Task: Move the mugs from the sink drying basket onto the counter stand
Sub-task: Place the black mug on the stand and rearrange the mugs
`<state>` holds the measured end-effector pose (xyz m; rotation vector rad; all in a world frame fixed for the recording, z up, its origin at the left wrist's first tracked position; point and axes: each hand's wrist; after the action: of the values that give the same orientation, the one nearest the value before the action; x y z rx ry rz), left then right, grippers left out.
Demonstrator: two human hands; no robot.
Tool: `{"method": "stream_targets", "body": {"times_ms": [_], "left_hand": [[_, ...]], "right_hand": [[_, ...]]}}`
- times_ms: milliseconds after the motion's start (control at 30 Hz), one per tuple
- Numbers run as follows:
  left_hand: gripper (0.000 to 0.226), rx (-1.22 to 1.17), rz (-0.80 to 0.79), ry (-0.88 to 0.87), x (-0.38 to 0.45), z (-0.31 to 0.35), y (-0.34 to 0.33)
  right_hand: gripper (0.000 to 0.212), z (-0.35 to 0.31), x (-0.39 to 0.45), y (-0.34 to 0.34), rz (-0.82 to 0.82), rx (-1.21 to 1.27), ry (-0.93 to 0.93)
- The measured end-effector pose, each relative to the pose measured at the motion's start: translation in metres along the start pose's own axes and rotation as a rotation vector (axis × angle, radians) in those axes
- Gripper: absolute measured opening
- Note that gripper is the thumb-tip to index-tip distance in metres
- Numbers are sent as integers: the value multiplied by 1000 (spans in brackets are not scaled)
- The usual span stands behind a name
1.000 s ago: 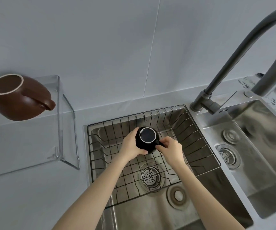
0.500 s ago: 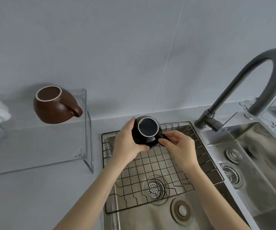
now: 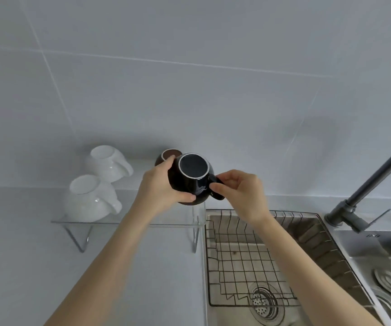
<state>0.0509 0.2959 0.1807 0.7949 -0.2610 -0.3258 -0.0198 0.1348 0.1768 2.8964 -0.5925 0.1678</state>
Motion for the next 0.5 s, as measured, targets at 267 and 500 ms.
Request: {"method": "stream_targets", "body": {"times_ms": [267,500], "left_hand": [[69,22,-64,69,-5,-46,16],[66,-22,-75,116,-10,-61,2]], "right_hand": [[9,15,3,-46,-75,-109,-52],[10,26,5,-52,-92,-200,-73]]}}
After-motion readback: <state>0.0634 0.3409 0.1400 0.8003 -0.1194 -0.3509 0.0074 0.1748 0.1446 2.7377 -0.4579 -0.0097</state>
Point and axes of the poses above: each hand's wrist, its own x-axis towards the middle knuckle, its own y-axis out of the back of the hand, z = x × y, and after that the axes turned 11 degrees about x, right-handed
